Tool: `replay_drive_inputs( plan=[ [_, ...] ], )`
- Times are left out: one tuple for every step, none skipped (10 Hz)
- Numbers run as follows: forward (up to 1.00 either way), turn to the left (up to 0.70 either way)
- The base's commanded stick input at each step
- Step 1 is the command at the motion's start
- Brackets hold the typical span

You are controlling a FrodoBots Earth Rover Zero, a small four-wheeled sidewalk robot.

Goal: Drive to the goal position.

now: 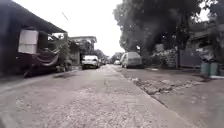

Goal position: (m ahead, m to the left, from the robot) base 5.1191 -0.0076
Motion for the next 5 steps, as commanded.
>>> replay_drive_inputs(
  plan=[
    [1.00,0.05],
    [1.00,0.26],
    [1.00,0.27],
    [1.00,0.27],
    [1.00,0.27]
  ],
)
